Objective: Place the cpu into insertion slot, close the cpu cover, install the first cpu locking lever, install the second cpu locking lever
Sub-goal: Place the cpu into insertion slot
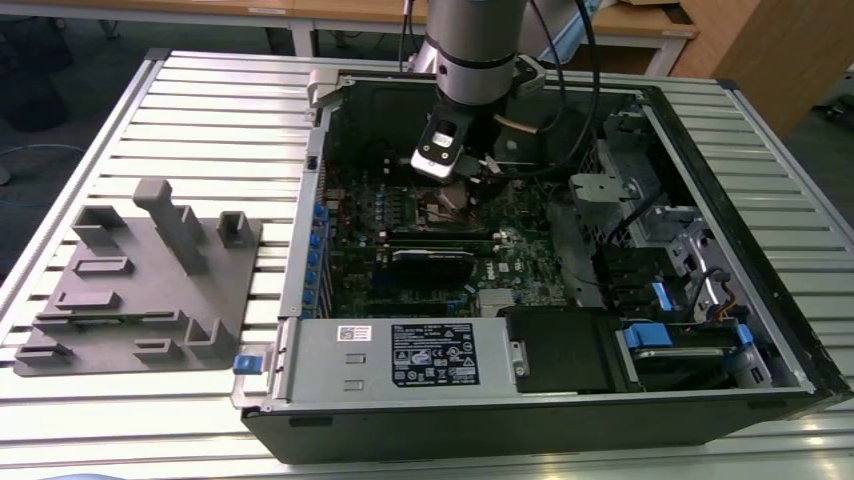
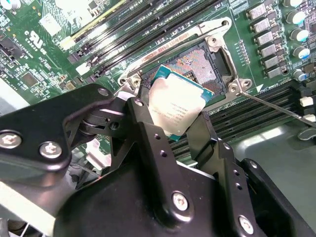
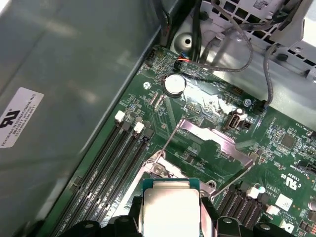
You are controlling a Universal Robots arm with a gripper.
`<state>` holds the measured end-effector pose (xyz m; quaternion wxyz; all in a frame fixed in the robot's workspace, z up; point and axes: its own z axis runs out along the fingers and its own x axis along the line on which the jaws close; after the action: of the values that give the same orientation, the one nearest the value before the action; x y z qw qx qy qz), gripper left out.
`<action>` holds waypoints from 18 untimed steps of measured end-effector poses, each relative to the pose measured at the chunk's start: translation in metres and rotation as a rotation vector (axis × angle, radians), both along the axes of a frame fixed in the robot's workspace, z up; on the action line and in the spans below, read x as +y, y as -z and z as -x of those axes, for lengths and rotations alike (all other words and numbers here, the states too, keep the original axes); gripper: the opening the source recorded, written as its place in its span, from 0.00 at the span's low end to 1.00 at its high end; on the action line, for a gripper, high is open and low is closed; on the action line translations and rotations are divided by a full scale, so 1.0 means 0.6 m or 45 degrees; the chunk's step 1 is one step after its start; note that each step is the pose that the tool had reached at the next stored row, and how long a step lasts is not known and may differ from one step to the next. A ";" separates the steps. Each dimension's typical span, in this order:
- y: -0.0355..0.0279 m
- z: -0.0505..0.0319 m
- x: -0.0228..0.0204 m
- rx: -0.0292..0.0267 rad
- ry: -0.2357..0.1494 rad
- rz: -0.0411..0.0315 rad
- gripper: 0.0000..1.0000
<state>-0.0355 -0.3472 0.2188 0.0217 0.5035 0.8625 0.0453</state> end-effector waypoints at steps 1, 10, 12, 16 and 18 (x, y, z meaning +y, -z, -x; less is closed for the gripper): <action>0.000 0.000 0.0001 -0.0001 0.000 0.0000 0.54; 0.000 0.000 0.0001 0.0000 0.000 0.0000 0.54; 0.000 0.000 0.0001 -0.0001 0.001 0.0000 0.54; 0.000 0.000 0.0002 -0.0001 0.033 -0.0001 0.54; 0.000 0.000 0.0001 0.0000 0.071 0.0000 0.54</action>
<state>-0.0355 -0.3471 0.2186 0.0230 0.5275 0.8481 0.0447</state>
